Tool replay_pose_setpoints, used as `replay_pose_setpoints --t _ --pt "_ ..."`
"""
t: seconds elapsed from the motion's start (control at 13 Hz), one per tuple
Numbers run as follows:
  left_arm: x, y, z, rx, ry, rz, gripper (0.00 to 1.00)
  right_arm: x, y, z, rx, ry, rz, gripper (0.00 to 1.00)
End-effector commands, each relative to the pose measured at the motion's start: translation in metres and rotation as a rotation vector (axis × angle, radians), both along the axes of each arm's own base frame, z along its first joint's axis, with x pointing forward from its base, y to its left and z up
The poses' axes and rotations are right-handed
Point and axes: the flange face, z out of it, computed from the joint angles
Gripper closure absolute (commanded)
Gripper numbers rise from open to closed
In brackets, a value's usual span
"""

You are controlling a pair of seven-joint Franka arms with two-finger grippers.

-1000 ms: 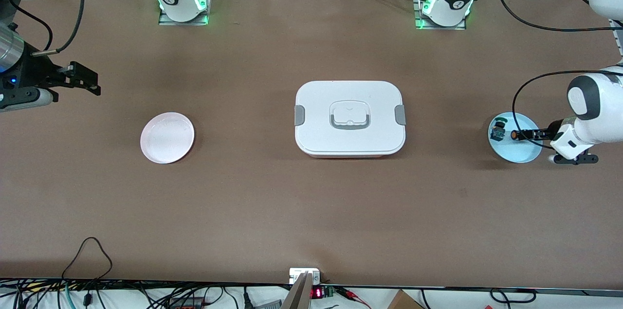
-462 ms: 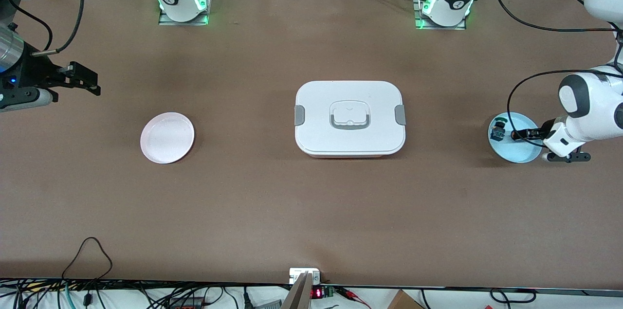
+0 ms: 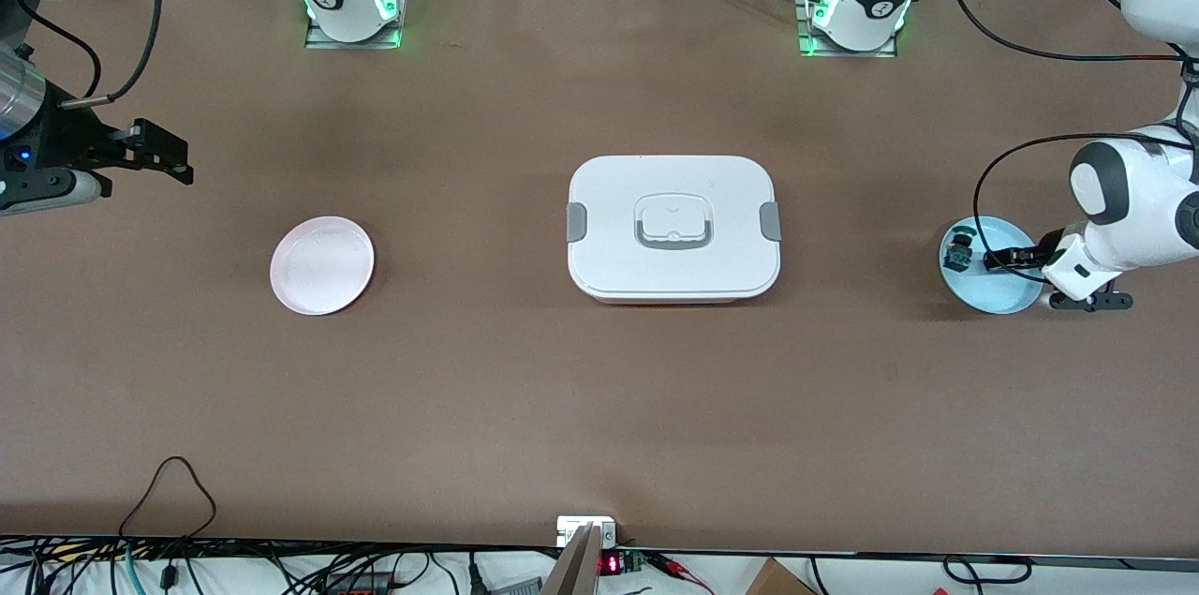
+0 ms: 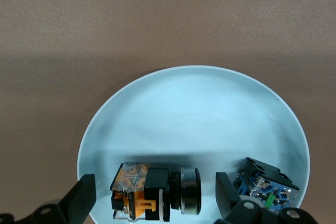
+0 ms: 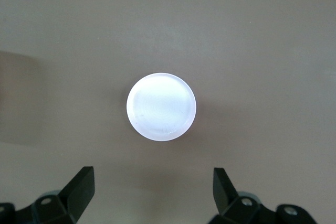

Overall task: Transfer orange switch to right arm and place
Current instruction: 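Close the left gripper on the orange switch while the right gripper advances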

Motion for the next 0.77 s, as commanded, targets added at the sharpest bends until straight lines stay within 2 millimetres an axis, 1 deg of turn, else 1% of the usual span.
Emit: replay_pose_setpoints --t 0.0,0.15,0.31,0.54,0.69 --pt "-0.009 0.006 -0.003 0.010 -0.014 -0.026 0.00 0.000 -0.002 0.005 0.014 -0.011 0.005 0.00" --pt "-0.009 0.007 -0.003 0.012 -0.022 -0.025 0.00 0.001 -0.002 0.004 0.013 -0.011 0.005 0.00" --pt "-0.015 0.007 -0.010 0.013 -0.035 -0.029 0.00 0.001 -0.002 0.003 0.011 -0.009 0.005 0.00" --pt "-0.018 0.008 -0.013 0.013 -0.038 -0.025 0.00 0.002 -0.003 0.002 0.011 -0.008 0.005 0.00" --pt "-0.022 0.006 -0.016 0.007 -0.029 -0.025 0.00 0.006 -0.003 -0.001 0.007 -0.023 0.005 0.00"
